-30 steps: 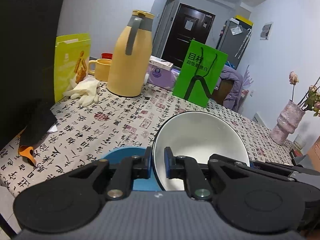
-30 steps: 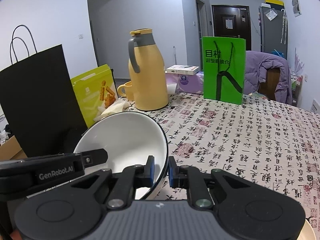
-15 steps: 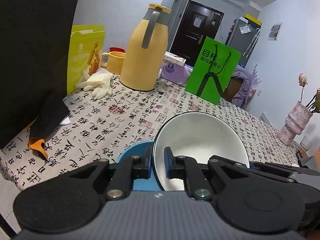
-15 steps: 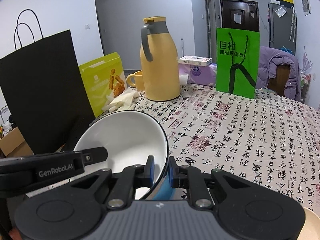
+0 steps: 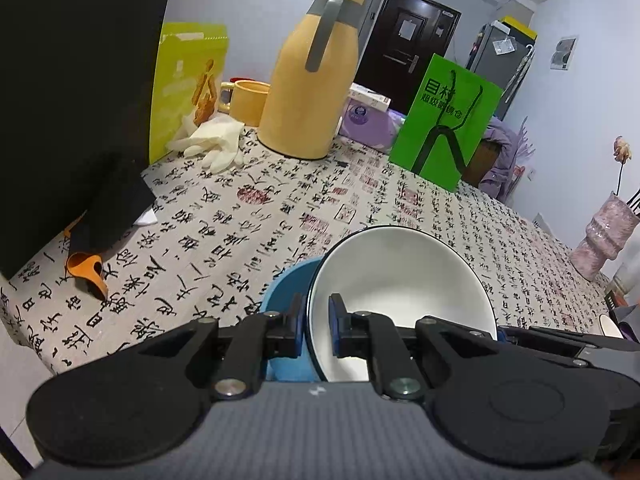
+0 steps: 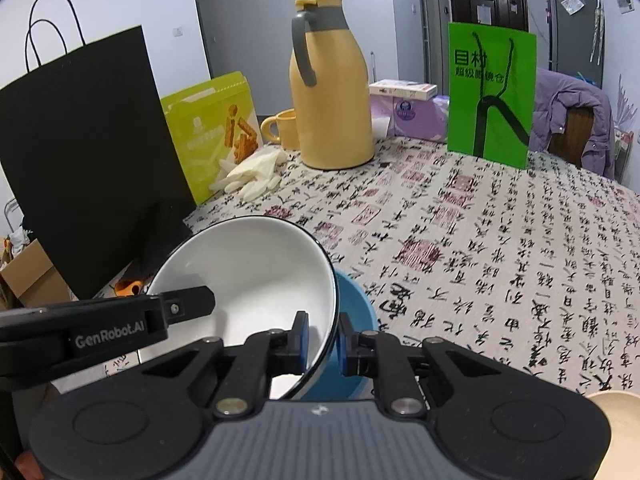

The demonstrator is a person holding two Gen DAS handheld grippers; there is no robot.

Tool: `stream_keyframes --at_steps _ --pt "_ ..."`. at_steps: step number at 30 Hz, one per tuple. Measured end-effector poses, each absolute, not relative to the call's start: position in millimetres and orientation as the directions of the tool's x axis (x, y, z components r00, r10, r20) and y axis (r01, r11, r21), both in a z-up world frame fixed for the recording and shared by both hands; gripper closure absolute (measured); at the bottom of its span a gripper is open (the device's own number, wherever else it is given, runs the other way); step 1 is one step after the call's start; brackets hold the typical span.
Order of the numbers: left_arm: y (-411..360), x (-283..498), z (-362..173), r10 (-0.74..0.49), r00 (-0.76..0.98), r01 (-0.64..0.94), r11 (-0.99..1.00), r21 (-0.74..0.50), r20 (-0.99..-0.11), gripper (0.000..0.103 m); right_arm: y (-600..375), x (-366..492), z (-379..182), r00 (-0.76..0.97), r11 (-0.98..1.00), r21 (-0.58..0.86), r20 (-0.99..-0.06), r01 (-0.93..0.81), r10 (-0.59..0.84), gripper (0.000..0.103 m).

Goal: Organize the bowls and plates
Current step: 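Lower the white bowl with both tools into the blue bowl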

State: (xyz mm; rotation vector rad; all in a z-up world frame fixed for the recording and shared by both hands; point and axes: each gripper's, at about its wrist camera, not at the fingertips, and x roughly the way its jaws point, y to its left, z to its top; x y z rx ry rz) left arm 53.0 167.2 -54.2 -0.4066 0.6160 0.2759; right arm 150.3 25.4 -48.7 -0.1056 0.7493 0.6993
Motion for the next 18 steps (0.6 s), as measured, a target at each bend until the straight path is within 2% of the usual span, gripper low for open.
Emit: stream_keyframes --at_steps 18 --pt "169 59 -74 0.108 0.756 -0.348 0.902 -0.257 -0.645 0.091 26 155 -67 0.49 0.776 0.164 -0.692 -0.609 0.531 0.089"
